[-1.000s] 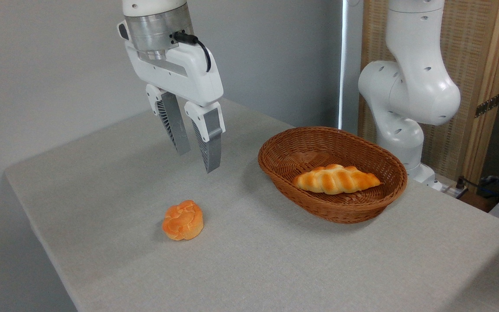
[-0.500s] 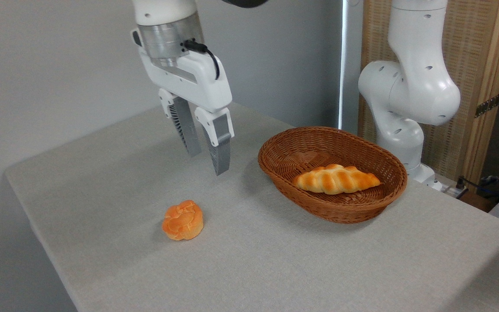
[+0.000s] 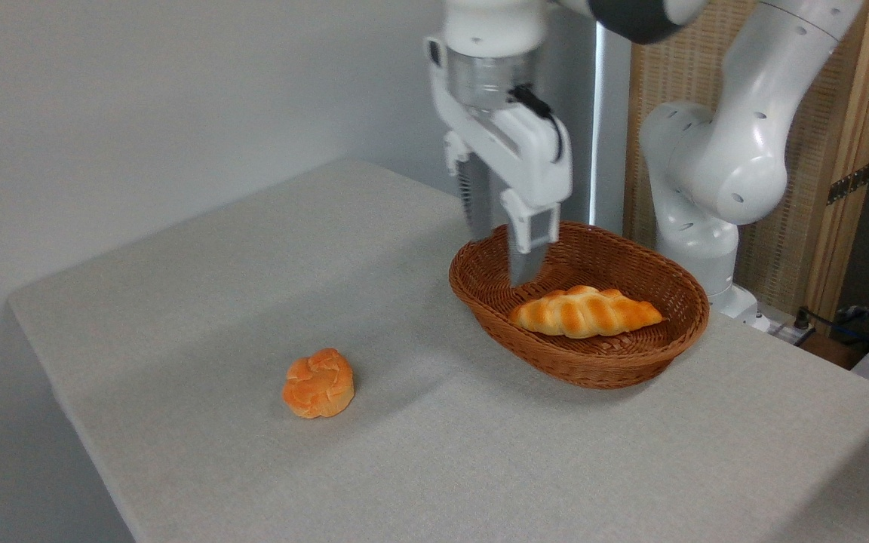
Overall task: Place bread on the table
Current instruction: 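Move the open gripper over the wicker basket toward the braided roll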
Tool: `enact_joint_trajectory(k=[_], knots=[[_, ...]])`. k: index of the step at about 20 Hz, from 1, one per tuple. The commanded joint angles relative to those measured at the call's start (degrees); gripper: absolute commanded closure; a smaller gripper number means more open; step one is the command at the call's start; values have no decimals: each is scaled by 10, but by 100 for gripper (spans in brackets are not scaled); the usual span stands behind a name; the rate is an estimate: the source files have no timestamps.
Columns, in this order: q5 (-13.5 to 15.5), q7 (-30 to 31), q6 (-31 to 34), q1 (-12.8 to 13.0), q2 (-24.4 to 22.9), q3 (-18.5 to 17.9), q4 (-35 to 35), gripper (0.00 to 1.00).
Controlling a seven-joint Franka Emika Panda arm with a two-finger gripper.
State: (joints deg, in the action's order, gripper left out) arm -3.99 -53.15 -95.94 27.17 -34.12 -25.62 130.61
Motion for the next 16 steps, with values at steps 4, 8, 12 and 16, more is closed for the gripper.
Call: enact_joint_trajectory(k=[4,8,12,16], knots=[[-23,0,29,22,-19,30,20,0],[-35,-4,22,31,-52,30,76,0],[-64,-6,23,32,-77,30,119,0],[-100,-64,23,32,-80,26,142,0]])
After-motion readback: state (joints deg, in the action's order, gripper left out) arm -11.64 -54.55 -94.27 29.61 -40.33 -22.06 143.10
